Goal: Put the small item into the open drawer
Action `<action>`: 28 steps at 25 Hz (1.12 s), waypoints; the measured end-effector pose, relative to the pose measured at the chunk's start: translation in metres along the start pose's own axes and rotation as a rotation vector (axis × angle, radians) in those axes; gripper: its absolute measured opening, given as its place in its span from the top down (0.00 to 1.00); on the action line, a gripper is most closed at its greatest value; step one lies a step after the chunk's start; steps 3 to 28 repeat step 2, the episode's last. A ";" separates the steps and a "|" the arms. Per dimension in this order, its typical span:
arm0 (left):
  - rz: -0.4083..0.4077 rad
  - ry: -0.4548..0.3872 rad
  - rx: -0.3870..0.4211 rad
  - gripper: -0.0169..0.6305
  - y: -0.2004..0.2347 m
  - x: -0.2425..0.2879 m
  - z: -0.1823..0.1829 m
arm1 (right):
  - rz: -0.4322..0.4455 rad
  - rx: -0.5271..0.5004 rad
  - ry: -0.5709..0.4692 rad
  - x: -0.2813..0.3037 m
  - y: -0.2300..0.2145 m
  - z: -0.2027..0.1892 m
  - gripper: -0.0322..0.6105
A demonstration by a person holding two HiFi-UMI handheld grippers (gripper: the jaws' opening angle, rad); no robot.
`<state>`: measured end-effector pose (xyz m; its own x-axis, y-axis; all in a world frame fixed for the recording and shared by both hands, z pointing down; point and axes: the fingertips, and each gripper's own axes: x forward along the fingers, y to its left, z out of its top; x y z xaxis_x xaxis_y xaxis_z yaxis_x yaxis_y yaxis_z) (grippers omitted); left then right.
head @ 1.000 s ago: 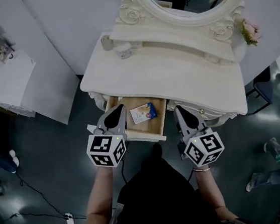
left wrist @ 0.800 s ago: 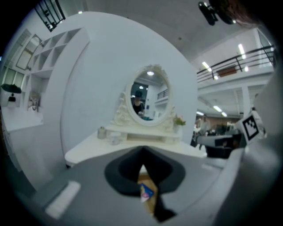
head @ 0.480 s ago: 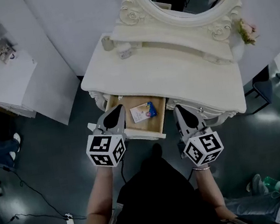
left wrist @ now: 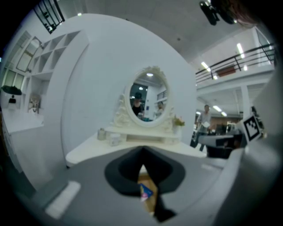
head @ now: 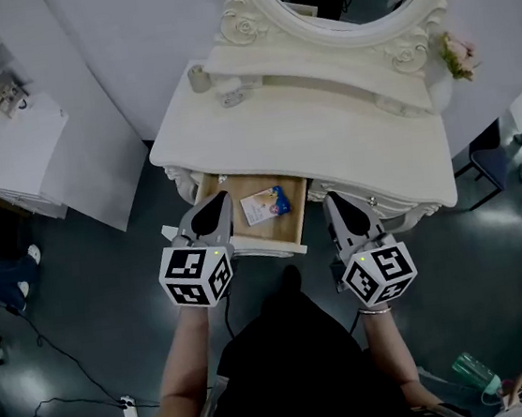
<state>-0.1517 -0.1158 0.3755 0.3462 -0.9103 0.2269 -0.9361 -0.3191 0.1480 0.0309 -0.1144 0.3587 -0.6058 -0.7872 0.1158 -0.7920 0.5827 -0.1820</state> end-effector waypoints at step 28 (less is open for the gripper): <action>-0.001 -0.002 0.001 0.96 -0.001 -0.001 0.000 | 0.002 0.001 -0.002 -0.001 0.001 0.000 0.95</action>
